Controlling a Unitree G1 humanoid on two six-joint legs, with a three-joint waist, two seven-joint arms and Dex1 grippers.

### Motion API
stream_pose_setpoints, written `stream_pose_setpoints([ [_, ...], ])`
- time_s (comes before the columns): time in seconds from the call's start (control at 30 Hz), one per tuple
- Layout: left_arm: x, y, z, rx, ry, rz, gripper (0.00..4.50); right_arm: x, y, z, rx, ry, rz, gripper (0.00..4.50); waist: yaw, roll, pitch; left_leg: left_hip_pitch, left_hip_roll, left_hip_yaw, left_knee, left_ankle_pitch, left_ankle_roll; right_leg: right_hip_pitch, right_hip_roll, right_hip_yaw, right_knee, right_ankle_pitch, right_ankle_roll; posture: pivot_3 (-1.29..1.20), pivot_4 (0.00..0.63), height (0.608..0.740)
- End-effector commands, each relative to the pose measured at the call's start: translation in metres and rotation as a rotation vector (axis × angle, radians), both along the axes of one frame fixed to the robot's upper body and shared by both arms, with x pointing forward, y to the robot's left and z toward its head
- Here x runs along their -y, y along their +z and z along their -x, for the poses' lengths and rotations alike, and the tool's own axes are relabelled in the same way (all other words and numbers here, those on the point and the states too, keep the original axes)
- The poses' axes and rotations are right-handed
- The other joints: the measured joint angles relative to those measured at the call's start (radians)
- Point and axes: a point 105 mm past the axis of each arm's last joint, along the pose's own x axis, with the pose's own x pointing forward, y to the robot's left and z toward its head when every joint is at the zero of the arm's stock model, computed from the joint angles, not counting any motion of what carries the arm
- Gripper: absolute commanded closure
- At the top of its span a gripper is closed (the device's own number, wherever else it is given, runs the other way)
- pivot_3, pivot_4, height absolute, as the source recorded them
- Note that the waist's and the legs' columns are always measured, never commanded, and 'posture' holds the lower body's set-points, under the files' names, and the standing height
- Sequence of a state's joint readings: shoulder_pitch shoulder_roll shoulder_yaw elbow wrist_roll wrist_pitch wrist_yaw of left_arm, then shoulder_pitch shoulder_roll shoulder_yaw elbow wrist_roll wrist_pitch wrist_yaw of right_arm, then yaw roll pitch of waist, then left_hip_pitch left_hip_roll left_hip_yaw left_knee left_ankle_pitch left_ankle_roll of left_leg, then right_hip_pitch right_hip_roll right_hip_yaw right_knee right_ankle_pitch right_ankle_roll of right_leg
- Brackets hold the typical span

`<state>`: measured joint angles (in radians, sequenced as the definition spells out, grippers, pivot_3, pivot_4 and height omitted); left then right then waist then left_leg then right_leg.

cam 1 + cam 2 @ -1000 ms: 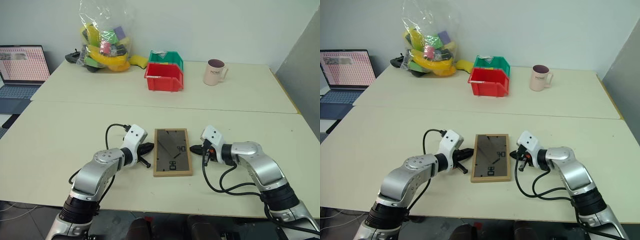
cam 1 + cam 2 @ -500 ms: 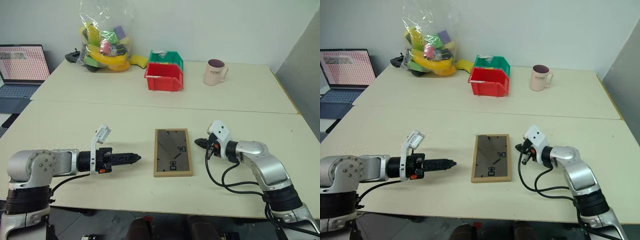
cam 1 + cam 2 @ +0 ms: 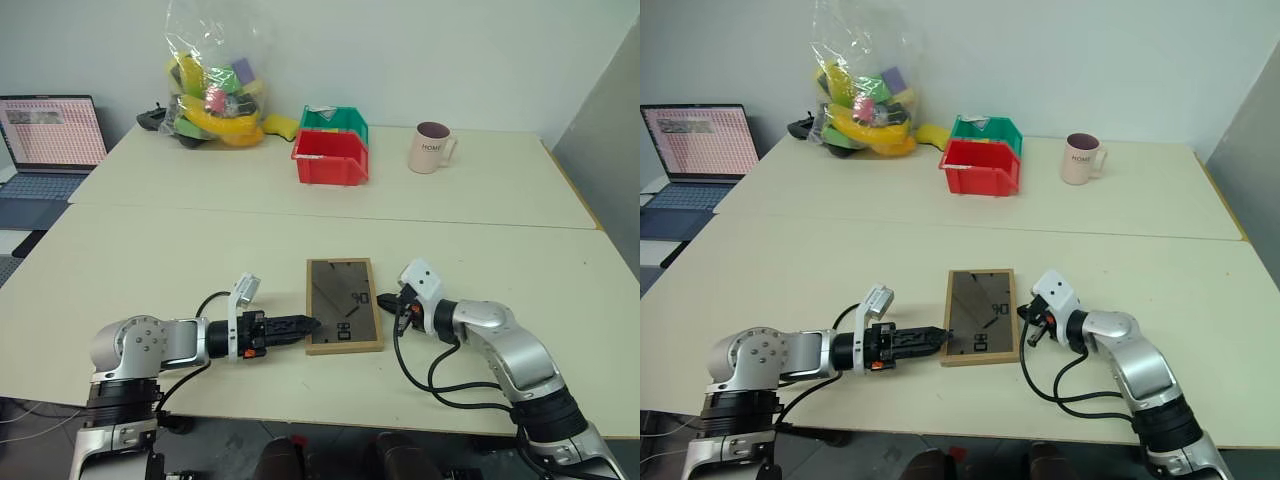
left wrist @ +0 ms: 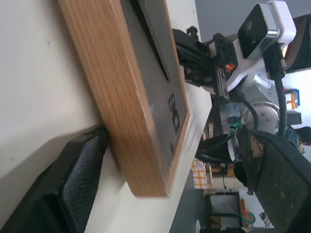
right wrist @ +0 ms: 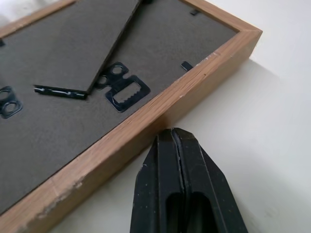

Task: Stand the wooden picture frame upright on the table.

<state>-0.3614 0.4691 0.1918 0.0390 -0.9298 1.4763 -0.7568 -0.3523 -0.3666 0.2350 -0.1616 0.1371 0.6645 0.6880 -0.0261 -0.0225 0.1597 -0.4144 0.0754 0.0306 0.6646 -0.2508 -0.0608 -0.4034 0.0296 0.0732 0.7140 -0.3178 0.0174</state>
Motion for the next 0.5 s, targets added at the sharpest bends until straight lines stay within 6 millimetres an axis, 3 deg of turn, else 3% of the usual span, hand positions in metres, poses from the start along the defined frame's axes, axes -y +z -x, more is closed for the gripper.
stream_pose_setpoints([
  [0.03, 0.022, -0.018, 0.004, -0.042, -0.041, -0.030, 0.02, -0.011, 0.017, -0.003, 0.052, 0.019, -0.035, 4.50, 0.004, 0.001, -0.001, 0.000, -0.001, 0.000, 0.000, 0.000, 0.000, 0.000, -0.001, 0.000, 0.000, 0.000, 0.000, 0.00, 0.150, 0.740],
  [0.23, 0.023, -0.016, 0.000, -0.008, -0.022, -0.042, 0.02, -0.006, 0.015, -0.001, 0.035, -0.022, -0.049, 4.50, 0.009, 0.000, -0.001, -0.001, -0.010, -0.002, -0.001, 0.000, 0.001, 0.001, -0.008, -0.001, 0.000, -0.002, 0.003, 0.00, 0.150, 0.740],
  [0.5, 0.009, -0.008, 0.001, 0.015, 0.012, -0.044, 1.69, 0.005, 0.016, -0.006, 0.050, -0.083, -0.053, 4.50, -0.005, 0.000, -0.001, -0.001, -0.011, -0.005, -0.001, 0.000, 0.001, 0.001, -0.010, -0.001, 0.000, -0.002, 0.004, 0.00, 0.150, 0.740],
])
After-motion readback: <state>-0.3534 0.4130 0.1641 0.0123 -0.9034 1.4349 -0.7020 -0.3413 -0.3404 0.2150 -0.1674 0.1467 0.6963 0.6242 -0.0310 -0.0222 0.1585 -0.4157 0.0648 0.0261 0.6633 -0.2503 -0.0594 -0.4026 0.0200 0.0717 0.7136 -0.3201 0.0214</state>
